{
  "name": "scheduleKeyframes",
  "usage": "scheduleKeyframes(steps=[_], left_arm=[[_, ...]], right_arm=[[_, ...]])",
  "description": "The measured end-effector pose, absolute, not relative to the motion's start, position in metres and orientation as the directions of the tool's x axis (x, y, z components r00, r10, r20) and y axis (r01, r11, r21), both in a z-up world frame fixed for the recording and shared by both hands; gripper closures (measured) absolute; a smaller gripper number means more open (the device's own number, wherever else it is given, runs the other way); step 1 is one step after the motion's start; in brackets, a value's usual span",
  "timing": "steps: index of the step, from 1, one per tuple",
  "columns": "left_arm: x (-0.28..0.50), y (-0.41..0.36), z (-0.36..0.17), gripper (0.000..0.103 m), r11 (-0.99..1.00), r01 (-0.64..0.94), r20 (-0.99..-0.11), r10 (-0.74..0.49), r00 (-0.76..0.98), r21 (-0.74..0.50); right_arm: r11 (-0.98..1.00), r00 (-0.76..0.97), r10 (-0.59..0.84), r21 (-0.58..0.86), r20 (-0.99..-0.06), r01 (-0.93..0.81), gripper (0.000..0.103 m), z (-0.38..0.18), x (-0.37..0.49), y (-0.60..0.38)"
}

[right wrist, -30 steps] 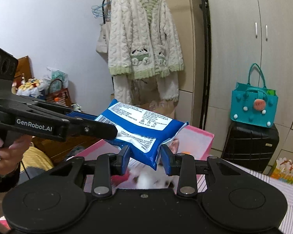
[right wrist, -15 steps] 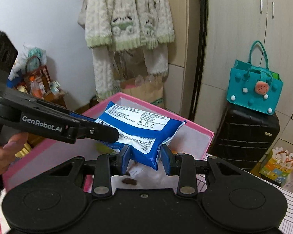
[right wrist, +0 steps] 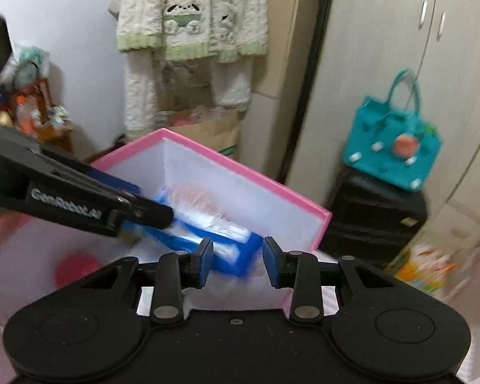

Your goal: Organize soft objects

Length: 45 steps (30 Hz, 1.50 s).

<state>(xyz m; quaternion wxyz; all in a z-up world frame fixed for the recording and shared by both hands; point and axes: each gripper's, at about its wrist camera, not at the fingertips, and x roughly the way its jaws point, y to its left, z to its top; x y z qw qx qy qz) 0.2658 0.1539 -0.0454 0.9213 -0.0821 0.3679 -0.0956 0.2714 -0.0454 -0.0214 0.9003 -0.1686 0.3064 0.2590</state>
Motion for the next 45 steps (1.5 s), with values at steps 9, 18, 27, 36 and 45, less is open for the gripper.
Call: scheduleKeyframes(steps=[9,18,27,36,45], left_arm=[[0.231,0.149,-0.026,0.039,0.976,0.148,-0.646,-0.217,0.731,-0.16],[0.196,0.137,-0.008,0.027,0.979,0.163,-0.64,-0.202,0.741,-0.119],[0.153,0.121,0.016,0.011,0.975,0.188,-0.637,-0.222,0.739,-0.121],[0.121,0.098,0.028,0.002,0.991,0.133,-0.748,-0.085,0.659,0.004],[0.074,0.085,0.024,0.002,0.996,0.083,-0.732,-0.07,0.678,-0.019]], right_arm=[[0.815,0.659,0.44,-0.038,-0.61,-0.578,0.062,-0.005,0.242,-0.075],[0.811,0.645,0.487,0.032,-0.589,-0.584,0.06,0.005,0.209,-0.098],[0.821,0.668,0.489,0.038,-0.561,-0.569,0.052,0.023,0.169,-0.124],[0.876,0.677,0.407,0.053,-0.613,-0.479,0.006,0.031,0.134,-0.147],[0.938,0.751,0.312,0.062,-0.582,-0.341,0.006,0.034,0.082,-0.185]])
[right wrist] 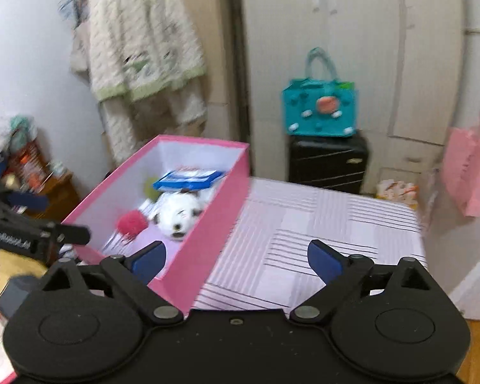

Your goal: Organize soft objects

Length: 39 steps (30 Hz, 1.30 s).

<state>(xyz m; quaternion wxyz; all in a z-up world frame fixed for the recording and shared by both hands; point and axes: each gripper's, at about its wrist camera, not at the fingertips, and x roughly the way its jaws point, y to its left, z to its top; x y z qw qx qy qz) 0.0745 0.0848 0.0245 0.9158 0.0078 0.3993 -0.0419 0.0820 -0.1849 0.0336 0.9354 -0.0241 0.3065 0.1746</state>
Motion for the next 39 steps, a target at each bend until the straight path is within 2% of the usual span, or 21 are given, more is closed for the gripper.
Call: scheduleKeyframes(steps=[5,10,18,25,30,39], left_arm=[[0.047,0.073,0.026,0.002,0.997,0.073,-0.673,-0.051,0.738,0.004],[0.033,0.063,0.024,0.002,0.994,0.104,-0.674,-0.105,0.731,-0.041],[0.027,0.047,0.02,0.002,0.992,0.122,-0.707,-0.115,0.698,-0.041],[0.018,0.036,0.019,0.002,0.989,0.144,-0.698,-0.116,0.707,-0.019],[0.009,0.03,0.021,0.002,0.992,0.126,-0.664,-0.085,0.743,0.015],[-0.005,0.029,0.016,0.002,0.995,0.103,-0.596,-0.083,0.798,-0.001]], right_arm=[[0.957,0.807,0.26,0.031,-0.531,-0.288,0.006,0.033,0.05,-0.195],[0.958,0.826,0.252,0.011,-0.505,-0.285,0.006,0.034,0.026,-0.2],[0.971,0.804,0.213,0.029,-0.555,-0.237,0.006,0.033,0.013,-0.21],[0.977,0.821,0.198,0.039,-0.535,-0.21,0.006,0.031,0.0,-0.219],[0.984,0.842,0.147,-0.005,-0.52,-0.176,0.006,0.028,-0.009,-0.216],[0.985,0.871,0.133,-0.032,-0.473,-0.167,0.006,0.021,-0.026,-0.218]])
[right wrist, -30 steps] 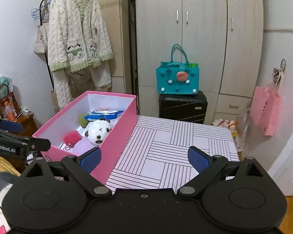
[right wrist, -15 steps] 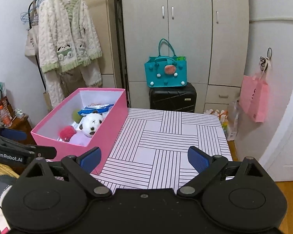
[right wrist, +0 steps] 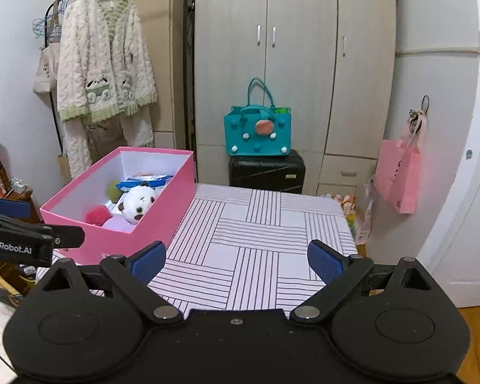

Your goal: Organize soft objects

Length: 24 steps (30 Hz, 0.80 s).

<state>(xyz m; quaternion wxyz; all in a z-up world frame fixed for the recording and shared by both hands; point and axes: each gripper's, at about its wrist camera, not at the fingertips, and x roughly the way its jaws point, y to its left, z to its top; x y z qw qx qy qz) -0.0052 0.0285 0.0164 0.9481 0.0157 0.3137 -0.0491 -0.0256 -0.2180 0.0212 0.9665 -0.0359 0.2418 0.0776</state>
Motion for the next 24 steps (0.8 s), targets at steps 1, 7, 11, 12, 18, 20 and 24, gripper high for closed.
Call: scheduleKeyframes(steps=[1,7,11,12,18,20,24], left_arm=[[-0.007,0.028,0.016,0.002,0.995,0.103,-0.587,-0.085,0.805,-0.002],[-0.016,0.028,0.014,0.002,0.994,0.11,-0.539,-0.104,0.836,-0.022],[-0.021,0.028,0.012,0.002,0.996,0.089,-0.507,-0.08,0.858,-0.007],[-0.021,0.028,0.011,0.002,0.996,0.086,-0.507,-0.08,0.858,-0.011],[-0.024,0.028,0.007,0.002,0.998,0.067,-0.497,-0.059,0.866,-0.001],[-0.024,0.028,0.007,0.002,0.998,0.065,-0.496,-0.056,0.867,0.001],[-0.026,0.026,0.005,0.002,0.998,0.062,-0.492,-0.05,0.869,0.008]], right_arm=[[0.986,0.876,0.134,-0.029,-0.464,-0.166,0.006,0.02,-0.028,-0.219],[0.988,0.907,0.134,-0.015,-0.399,-0.153,0.006,0.018,-0.039,-0.223],[0.992,0.916,0.107,-0.022,-0.385,-0.125,0.006,0.014,-0.041,-0.225],[0.993,0.918,0.1,-0.026,-0.385,-0.119,0.006,0.012,-0.041,-0.226],[0.996,0.919,0.073,-0.023,-0.388,-0.089,0.006,0.007,-0.041,-0.23],[0.996,0.92,0.07,-0.018,-0.385,-0.084,0.006,0.007,-0.043,-0.231],[0.996,0.923,0.071,-0.015,-0.377,-0.083,0.006,0.006,-0.048,-0.232]])
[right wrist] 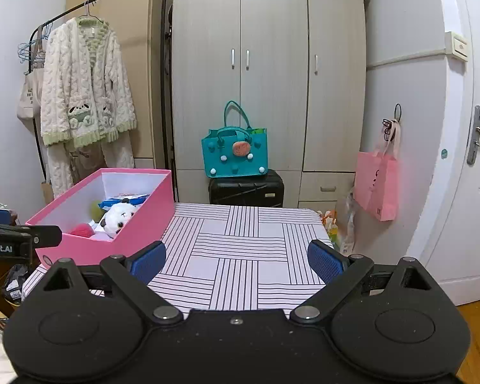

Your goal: Organize soft objects

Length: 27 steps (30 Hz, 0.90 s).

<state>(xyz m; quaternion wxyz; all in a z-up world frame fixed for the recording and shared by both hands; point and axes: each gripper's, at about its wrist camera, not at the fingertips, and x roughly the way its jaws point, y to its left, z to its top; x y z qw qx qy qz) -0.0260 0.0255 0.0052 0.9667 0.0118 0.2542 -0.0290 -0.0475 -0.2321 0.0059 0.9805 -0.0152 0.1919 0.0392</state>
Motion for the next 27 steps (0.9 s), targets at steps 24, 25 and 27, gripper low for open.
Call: scheduleKeyframes(steps=[24,25,27], left_arm=[[-0.031,0.029,0.001,0.0,0.999,0.04,-0.492,-0.023,0.87,0.024],[-0.03,0.03,0.001,0.0,0.999,0.042,-0.496,-0.027,0.868,0.019],[-0.028,0.031,0.0,0.0,0.999,0.042,-0.501,-0.028,0.865,0.017]], right_arm=[[0.998,0.935,0.014,-0.049,-0.354,-0.034,0.006,0.001,-0.058,-0.22],[0.998,0.934,0.012,-0.046,-0.357,-0.031,0.006,0.001,-0.056,-0.221],[0.999,0.934,0.003,-0.04,-0.357,-0.019,0.006,0.001,-0.054,-0.221]])
